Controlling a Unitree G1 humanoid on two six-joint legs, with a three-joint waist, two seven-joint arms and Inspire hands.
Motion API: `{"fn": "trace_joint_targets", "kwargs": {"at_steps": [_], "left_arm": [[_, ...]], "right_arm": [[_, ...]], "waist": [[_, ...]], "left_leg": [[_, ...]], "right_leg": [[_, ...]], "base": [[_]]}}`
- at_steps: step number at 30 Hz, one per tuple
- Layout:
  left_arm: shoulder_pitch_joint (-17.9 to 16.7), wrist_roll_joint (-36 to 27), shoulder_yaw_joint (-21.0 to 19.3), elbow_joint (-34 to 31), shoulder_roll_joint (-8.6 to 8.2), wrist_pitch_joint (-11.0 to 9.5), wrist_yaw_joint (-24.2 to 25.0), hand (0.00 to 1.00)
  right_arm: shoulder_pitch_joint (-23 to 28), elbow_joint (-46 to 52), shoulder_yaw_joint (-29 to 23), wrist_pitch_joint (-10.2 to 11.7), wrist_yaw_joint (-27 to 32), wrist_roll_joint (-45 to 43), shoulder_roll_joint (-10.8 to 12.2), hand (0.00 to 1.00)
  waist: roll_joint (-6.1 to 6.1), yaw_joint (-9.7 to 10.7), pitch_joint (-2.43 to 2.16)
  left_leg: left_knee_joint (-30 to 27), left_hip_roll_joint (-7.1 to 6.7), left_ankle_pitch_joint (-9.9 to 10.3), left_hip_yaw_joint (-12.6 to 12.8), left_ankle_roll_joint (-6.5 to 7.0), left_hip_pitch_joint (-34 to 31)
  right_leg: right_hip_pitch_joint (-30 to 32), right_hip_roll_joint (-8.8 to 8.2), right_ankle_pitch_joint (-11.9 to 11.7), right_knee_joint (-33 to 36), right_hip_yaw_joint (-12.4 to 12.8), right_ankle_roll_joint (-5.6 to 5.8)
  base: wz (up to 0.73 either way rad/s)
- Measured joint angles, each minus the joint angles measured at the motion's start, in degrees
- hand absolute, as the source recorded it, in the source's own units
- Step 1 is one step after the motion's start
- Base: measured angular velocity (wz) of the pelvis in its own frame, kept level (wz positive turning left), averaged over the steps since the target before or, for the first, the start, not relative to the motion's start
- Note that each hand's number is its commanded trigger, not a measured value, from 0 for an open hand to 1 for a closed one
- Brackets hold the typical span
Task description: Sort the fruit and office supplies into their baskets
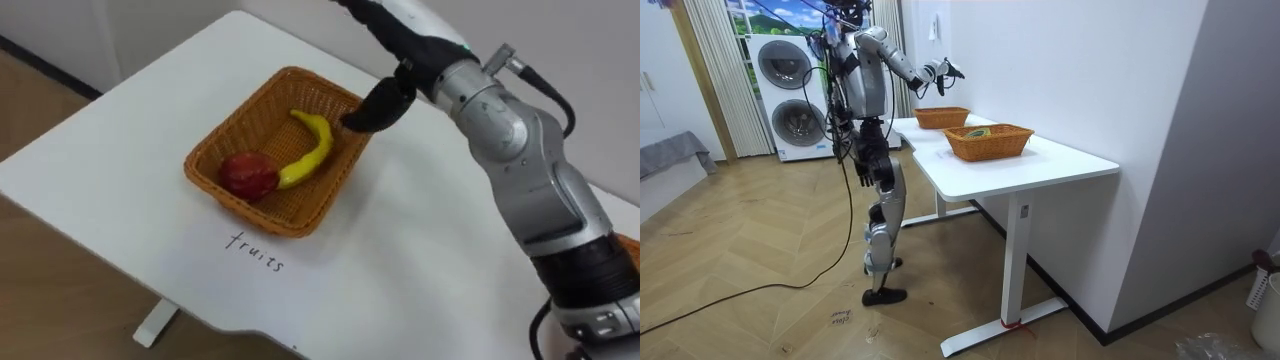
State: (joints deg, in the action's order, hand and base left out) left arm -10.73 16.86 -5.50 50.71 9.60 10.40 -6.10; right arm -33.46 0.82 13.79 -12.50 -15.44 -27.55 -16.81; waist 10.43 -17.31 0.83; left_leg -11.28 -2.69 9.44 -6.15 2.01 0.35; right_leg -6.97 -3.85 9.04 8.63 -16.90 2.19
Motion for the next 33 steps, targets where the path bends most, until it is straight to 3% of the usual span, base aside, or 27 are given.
{"fn": "trace_joint_targets", "kwargs": {"at_steps": [7, 13, 16, 18, 25, 30, 33], "left_arm": [[0.7, -1.2, -0.1, 0.2, -0.91, -1.1, -0.7, 0.0], [0.3, -1.4, -1.7, -0.6, -1.92, -1.2, -0.6, 0.0], [0.0, -1.7, -2.4, -0.8, -2.2, -2.5, -1.0, 0.0], [-0.1, -2.2, -2.8, -0.5, -2.35, -3.3, -1.5, 0.0], [-2.2, -6.5, -3.8, 0.0, -2.36, -5.7, -2.4, 0.0], [-2.8, -7.4, -5.3, 0.0, -2.36, -6.1, -2.4, 0.0], [-2.8, -7.3, -5.7, 0.8, -2.02, -7.4, -2.4, 0.0]], "right_arm": [[0.0, 2.9, -3.0, 0.7, 3.2, 1.0, -1.0, 0.0], [0.3, 7.5, -10.5, 2.0, 6.8, 1.6, -1.3, 0.0], [0.3, 8.0, -14.0, 3.2, 10.6, 2.7, -2.1, 0.0], [0.5, 8.6, -15.7, 3.3, 12.9, 5.9, -3.0, 0.0], [4.8, 9.4, -23.7, 5.7, 20.7, 12.9, -6.5, 0.0], [8.7, 9.4, -29.4, 6.7, 26.1, 14.0, -8.0, 0.0], [12.4, 9.4, -32.9, 7.9, 30.0, 13.7, -8.0, 0.0]], "waist": [[-0.37, 2.7, -0.17], [-0.89, 5.2, -0.43], [-1.54, 6.8, -0.69], [-2.05, 8.0, -0.61], [-2.71, 12.7, -0.59], [-2.57, 15.7, -0.71], [-2.52, 17.4, -0.75]], "left_leg": [[0.4, 0.03, 0.0, 0.9, 0.04, 0.1], [0.1, 0.06, -0.1, 1.8, 0.15, 0.1], [0.1, 0.13, -0.1, 2.6, 0.17, 0.5], [0.2, 0.17, 0.0, 3.0, 0.25, 0.7], [2.1, 1.01, 0.0, 5.9, 0.25, 3.3], [2.5, 1.11, 0.0, 7.6, 0.24, 3.4], [2.8, 1.33, 0.0, 8.6, 0.25, 4.1]], "right_leg": [[0.2, -0.03, 0.0, 0.0, 1.0, 0.0], [0.6, -0.13, 0.0, 0.2, 1.3, 0.0], [0.5, -0.16, 0.0, 0.2, 2.7, 0.0], [0.5, -0.19, 0.0, 0.1, 2.8, 0.0], [0.0, 0.12, 0.0, 0.2, 4.7, 0.0], [1.0, 0.31, 0.0, 0.8, 6.5, -0.02], [1.0, 0.42, 0.0, 1.1, 7.5, -0.01]], "base": [[-0.08], [-0.03], [-0.11], [-0.15], [-0.21], [-0.21], [-0.17]]}}
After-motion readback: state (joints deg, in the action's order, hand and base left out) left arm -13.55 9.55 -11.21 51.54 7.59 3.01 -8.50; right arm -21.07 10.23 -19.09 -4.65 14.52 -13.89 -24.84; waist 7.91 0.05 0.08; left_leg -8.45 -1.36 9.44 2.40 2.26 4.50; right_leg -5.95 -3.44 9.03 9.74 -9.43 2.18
